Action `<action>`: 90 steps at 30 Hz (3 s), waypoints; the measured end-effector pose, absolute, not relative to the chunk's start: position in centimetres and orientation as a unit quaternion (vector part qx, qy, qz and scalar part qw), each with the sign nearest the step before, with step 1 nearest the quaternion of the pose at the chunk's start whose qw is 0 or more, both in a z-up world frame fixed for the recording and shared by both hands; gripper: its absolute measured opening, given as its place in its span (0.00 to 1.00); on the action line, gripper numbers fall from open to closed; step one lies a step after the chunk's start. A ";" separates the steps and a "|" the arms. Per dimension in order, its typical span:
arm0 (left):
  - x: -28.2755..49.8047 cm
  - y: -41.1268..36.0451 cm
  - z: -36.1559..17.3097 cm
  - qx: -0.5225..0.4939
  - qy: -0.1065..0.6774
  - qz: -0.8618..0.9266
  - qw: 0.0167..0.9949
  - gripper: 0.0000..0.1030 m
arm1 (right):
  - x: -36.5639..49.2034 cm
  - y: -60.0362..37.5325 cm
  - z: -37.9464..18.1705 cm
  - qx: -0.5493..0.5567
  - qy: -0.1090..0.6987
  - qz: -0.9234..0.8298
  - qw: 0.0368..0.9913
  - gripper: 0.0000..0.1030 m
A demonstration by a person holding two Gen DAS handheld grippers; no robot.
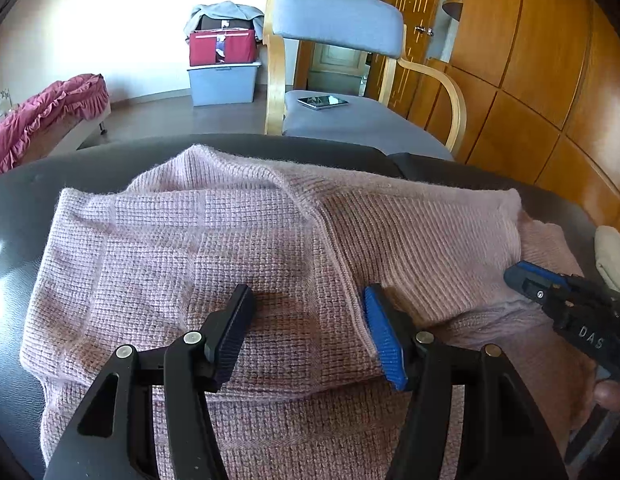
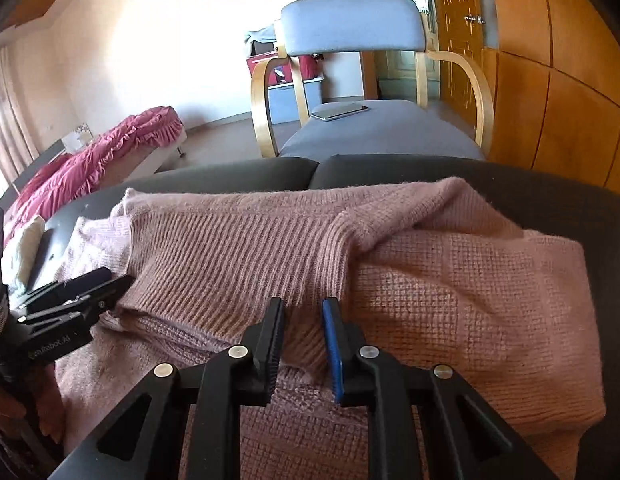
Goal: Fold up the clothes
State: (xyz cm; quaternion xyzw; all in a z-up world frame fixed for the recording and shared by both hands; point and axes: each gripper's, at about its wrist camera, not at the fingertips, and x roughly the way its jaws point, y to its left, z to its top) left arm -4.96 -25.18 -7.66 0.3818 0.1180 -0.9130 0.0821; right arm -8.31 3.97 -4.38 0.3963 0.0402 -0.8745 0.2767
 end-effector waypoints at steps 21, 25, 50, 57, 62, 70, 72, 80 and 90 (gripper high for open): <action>1.3 -29.5 -8.4 0.421 0.070 -0.899 0.100 0.64 | -8.3 4.6 -3.5 0.393 0.023 -0.876 0.277 0.18; 0.7 -29.8 -8.4 0.419 0.072 -0.900 0.098 0.64 | -3.7 3.7 -1.6 0.378 0.022 -0.856 0.351 0.21; -2.3 -25.7 -6.6 0.423 0.022 -0.897 0.125 0.69 | -6.8 -0.5 -4.1 0.409 0.156 -0.842 0.316 0.10; 3.2 -21.4 -7.7 0.429 -0.003 -0.900 0.077 0.70 | 0.0 -0.4 -4.1 0.413 0.139 -0.810 0.393 0.11; 5.5 -25.5 -8.0 0.436 0.054 -0.894 0.082 0.85 | 0.2 1.6 -4.4 0.405 0.146 -0.814 0.389 0.13; 6.1 -27.8 -8.5 0.414 0.114 -0.898 0.090 0.85 | -1.2 3.3 -4.2 0.401 0.105 -0.825 0.384 0.18; 5.8 -27.5 -8.6 0.419 0.099 -0.897 0.096 0.85 | -0.1 3.2 -2.9 0.380 0.108 -0.832 0.390 0.18; 5.9 -27.9 -8.4 0.416 0.108 -0.898 0.091 0.85 | 3.6 1.6 -4.2 0.407 0.143 -0.791 0.435 0.18; 5.9 -28.0 -8.4 0.415 0.109 -0.899 0.090 0.85 | 6.1 7.5 -4.5 0.412 0.092 -0.804 0.420 0.18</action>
